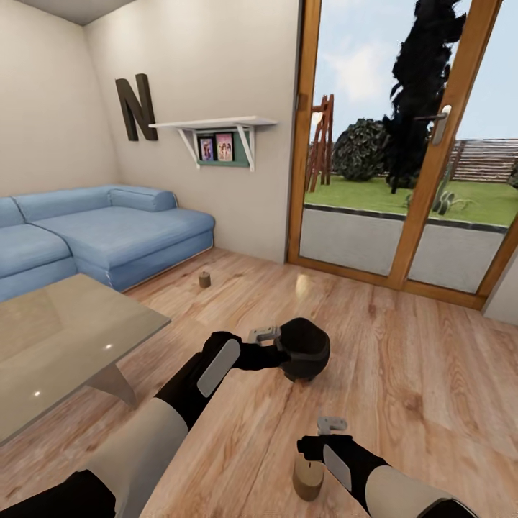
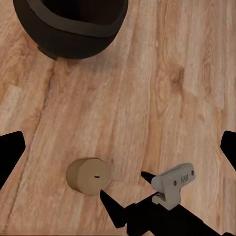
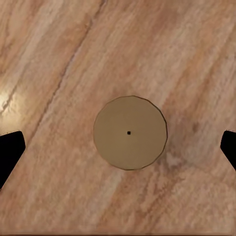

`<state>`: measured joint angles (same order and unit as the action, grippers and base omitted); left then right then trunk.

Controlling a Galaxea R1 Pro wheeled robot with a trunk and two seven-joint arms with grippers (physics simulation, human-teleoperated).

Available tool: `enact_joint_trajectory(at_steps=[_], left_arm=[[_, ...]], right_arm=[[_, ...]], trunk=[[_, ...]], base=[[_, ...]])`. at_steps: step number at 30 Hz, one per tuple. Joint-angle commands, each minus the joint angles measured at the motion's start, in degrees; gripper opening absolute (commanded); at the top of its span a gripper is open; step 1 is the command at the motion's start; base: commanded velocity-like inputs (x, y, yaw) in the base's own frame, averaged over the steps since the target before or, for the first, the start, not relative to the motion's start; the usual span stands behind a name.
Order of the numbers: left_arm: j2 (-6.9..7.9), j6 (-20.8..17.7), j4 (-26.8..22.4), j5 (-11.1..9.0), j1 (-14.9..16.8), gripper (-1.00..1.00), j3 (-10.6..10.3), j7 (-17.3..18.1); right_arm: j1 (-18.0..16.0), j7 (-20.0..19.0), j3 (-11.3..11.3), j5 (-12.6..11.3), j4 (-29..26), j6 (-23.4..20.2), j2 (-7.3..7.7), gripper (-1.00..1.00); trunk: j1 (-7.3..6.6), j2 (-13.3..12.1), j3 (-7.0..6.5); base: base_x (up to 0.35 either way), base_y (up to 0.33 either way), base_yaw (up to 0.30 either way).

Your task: Place each of the two pumpkins and all three candles from the living room inside a cabinet in the living room (use any cabinet), then make sure every cabinet is closed, and position the cauldron so it is next to a table in the living room.

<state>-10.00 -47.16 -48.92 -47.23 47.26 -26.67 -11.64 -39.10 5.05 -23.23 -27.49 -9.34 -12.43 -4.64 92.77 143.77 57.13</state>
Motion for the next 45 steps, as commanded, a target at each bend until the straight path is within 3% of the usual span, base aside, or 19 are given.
enact_joint_trajectory(at_steps=[1, 45], left_arm=[[0.0, -0.1, 0.0, -0.6, 0.0, 1.0, 0.0, -0.5], [0.0, -0.1, -0.1, -0.7, 0.0, 1.0, 0.0, -0.5]], right_arm=[[0.0, 0.4, -0.5, -0.5, -0.1, -0.3, 0.01, 1.0], [0.0, 0.2, -0.5, -0.4, -0.1, -0.2, -0.02, 1.0]], trunk=[[0.01, 0.0, 0.28], [1.14, 0.6, 10.03]], base=[[0.0, 0.0, 0.0], [0.0, 0.0, 0.0]])
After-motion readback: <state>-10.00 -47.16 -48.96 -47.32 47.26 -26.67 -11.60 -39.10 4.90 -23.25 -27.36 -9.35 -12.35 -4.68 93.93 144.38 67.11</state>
